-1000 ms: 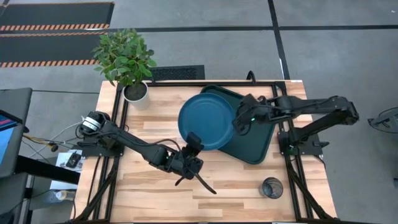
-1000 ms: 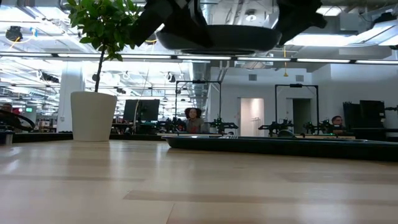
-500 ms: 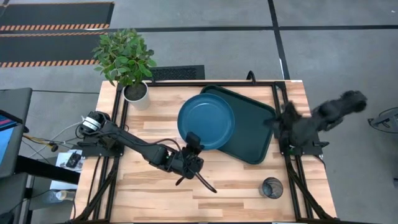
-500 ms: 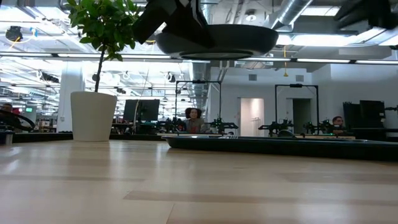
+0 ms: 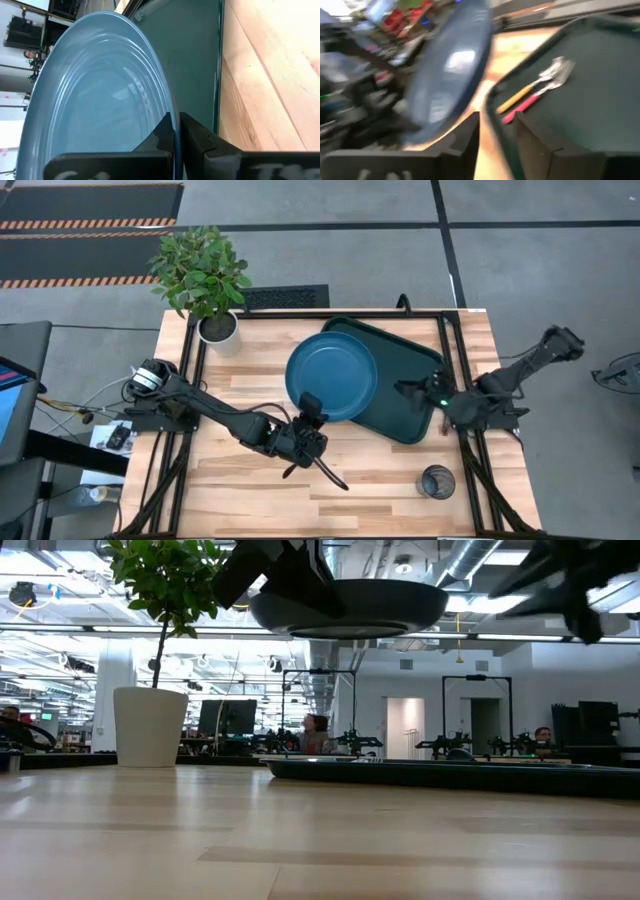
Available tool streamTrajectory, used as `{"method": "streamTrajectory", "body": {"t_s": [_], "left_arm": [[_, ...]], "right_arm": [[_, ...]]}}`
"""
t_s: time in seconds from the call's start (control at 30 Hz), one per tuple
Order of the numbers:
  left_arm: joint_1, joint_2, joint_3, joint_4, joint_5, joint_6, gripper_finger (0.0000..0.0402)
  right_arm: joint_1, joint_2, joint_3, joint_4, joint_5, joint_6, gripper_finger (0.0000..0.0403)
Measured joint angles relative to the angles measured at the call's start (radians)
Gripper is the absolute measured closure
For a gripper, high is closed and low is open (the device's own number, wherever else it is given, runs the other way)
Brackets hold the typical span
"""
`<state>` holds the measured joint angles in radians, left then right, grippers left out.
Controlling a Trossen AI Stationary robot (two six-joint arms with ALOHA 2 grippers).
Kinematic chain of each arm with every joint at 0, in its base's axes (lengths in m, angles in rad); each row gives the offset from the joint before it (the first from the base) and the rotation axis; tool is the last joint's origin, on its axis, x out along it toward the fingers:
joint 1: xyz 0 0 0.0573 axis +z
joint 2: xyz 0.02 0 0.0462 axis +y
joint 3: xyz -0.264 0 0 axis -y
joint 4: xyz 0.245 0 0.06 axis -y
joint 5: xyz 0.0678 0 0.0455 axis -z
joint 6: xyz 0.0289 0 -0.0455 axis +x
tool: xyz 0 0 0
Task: Pick and place plate/cup/fork/spoon on tray
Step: Put the blue plate on the black tray to the right of the pink fork
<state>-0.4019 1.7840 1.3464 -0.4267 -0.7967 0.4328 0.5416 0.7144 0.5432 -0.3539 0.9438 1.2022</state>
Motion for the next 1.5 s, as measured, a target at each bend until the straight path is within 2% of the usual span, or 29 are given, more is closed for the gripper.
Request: {"method": "streamTrajectory", "body": {"t_s": [0.2,0.3,0.5,0.73,0.87,0.93,1.07,1.13,1.33,1.5], "left_arm": [[0.010,0.000,0.000,-0.001,0.004,0.035,0.0401],[0.021,0.000,0.000,-0.001,0.020,0.048,0.0401],[0.039,0.000,0.000,-0.002,0.032,0.100,0.0401],[0.054,0.000,0.000,-0.001,0.032,0.132,0.0401],[0.055,0.001,0.000,-0.004,0.034,0.133,0.0401],[0.055,0.002,0.000,-0.007,0.040,0.133,0.0401],[0.060,0.002,0.000,-0.005,0.088,0.135,0.0401],[0.064,0.002,0.001,0.009,0.111,0.133,0.0401],[0.073,0.002,0.001,0.044,0.147,0.104,0.0396],[0.060,0.002,0.000,0.099,0.144,0.050,0.0347]], "right_arm": [[-0.159,0.035,-0.001,0.037,-0.138,-0.005,0.0165],[-0.217,0.052,-0.002,0.122,-0.189,-0.061,0.0138],[-0.305,0.108,-0.001,0.265,-0.268,-0.176,0.0133],[-0.392,0.187,-0.001,0.298,-0.394,-0.164,0.0136],[-0.394,0.218,-0.001,0.302,-0.401,-0.155,0.0180],[-0.394,0.227,-0.001,0.315,-0.421,-0.156,0.0227],[-0.395,0.245,-0.002,0.362,-0.451,-0.189,0.0349],[-0.397,0.255,-0.002,0.398,-0.452,-0.203,0.0385],[-0.396,0.256,-0.002,0.364,-0.451,-0.178,0.0391],[-0.430,0.242,0.000,0.350,-0.468,-0.197,0.0394]]}}
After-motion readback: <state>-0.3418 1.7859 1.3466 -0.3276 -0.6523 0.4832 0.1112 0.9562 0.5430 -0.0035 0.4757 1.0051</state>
